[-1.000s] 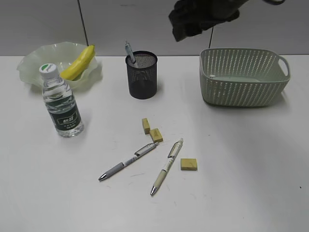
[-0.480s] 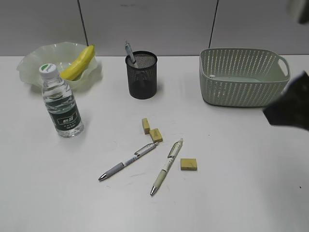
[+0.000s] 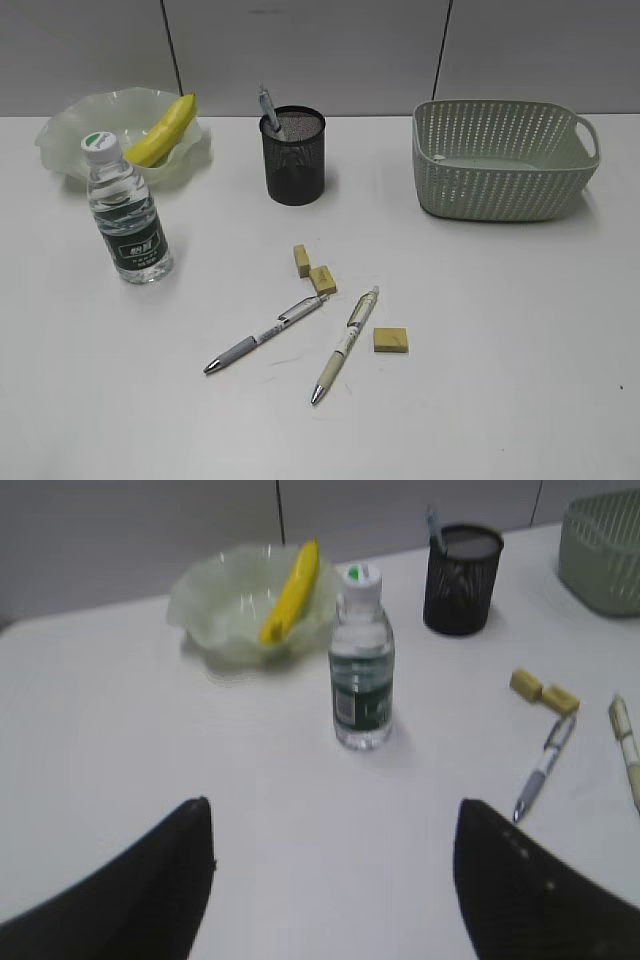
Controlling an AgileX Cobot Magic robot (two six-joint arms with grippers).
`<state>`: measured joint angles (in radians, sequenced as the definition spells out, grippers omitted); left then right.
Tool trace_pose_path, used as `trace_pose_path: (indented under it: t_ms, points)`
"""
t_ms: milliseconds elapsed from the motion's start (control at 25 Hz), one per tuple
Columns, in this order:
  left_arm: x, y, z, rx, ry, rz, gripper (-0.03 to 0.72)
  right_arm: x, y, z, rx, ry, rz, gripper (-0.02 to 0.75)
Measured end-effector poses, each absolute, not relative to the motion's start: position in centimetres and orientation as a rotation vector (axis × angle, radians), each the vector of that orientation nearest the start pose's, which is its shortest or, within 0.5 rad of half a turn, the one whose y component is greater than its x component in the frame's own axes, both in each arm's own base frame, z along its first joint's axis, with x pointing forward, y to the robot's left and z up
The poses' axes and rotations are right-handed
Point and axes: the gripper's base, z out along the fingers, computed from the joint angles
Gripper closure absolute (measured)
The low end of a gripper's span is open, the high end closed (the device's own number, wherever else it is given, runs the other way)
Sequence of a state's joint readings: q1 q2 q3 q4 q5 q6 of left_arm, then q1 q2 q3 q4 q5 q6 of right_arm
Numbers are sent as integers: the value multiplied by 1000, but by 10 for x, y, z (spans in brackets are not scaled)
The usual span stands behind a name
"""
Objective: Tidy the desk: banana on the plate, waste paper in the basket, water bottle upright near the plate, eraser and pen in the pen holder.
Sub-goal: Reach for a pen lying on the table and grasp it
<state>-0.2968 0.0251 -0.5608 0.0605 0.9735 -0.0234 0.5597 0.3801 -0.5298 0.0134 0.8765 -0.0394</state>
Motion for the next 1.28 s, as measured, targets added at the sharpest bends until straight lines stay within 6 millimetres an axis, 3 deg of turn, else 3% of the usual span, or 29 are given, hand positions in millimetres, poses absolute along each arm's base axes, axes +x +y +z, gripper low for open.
trace_pose_path:
  t_ms: [200,400,600,760,920,1040,1280]
  points:
    - [14,-2,324,270,1775,-172,127,29,20,296,-602,1957,342,196]
    - [62,-25,330,281,1900,-303,127,23,16,297,-589,1915,351,197]
    - [115,-54,328,414,2027,-392,127,23,16,297,-590,1914,351,222]
    - [163,-74,316,491,2159,-441,127,23,16,297,-590,1914,351,255]
    - [196,-93,305,579,2223,-455,127,23,16,297,-591,1918,350,288]
    - [210,-115,296,697,2242,-468,127,23,15,297,-592,1920,350,306]
    - [226,-162,257,941,2256,-401,127,23,15,297,-592,1921,350,344]
